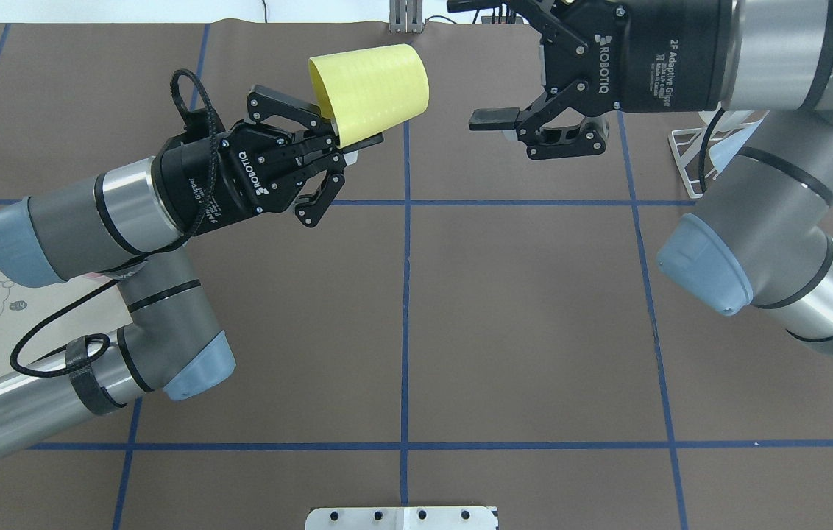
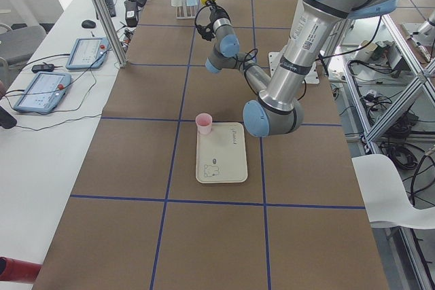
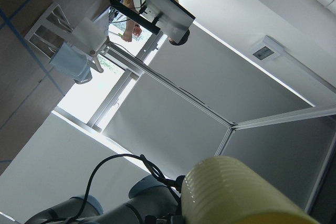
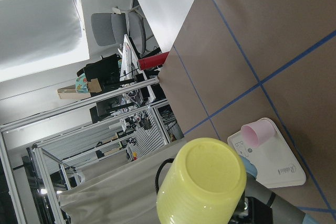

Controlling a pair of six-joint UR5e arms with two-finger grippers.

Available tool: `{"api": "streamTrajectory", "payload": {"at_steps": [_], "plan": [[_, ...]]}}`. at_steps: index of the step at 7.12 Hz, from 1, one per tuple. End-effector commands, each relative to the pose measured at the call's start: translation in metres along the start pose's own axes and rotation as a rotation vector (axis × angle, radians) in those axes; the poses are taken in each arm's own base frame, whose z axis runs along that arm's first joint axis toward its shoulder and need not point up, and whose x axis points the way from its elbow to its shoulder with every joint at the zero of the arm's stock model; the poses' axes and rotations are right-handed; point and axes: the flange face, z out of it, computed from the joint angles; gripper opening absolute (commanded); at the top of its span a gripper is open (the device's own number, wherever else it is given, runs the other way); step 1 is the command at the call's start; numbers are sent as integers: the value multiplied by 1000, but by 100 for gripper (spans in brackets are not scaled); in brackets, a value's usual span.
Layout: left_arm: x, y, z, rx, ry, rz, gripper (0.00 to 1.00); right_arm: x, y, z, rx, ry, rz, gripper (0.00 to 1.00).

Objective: Transfer IKEA cup to right arm and place on rack

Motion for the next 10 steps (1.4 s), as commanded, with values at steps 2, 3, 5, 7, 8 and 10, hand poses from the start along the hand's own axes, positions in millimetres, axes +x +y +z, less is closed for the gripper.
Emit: {"api": "streamTrajectory", "payload": {"at_steps": [2, 3, 5, 7, 8, 10], "plan": [[5, 13, 12, -71, 34, -83, 0, 14, 7, 9, -36, -89, 62, 99], [3, 16, 14, -79, 34, -88, 0, 16, 6, 11, -35, -85, 60, 99], [-9, 21, 20, -87, 21, -104, 0, 19, 10, 17, -45, -78, 59, 99], [-12, 25, 23, -96, 19, -107, 0, 19, 11, 20, -48, -76, 52, 99], [-11, 26, 23, -97, 19, -107, 0, 20, 11, 22, -48, -71, 54, 99], [-10, 27, 23, -100, 21, -107, 0, 25, 7, 22, -44, -62, 53, 98]]}}
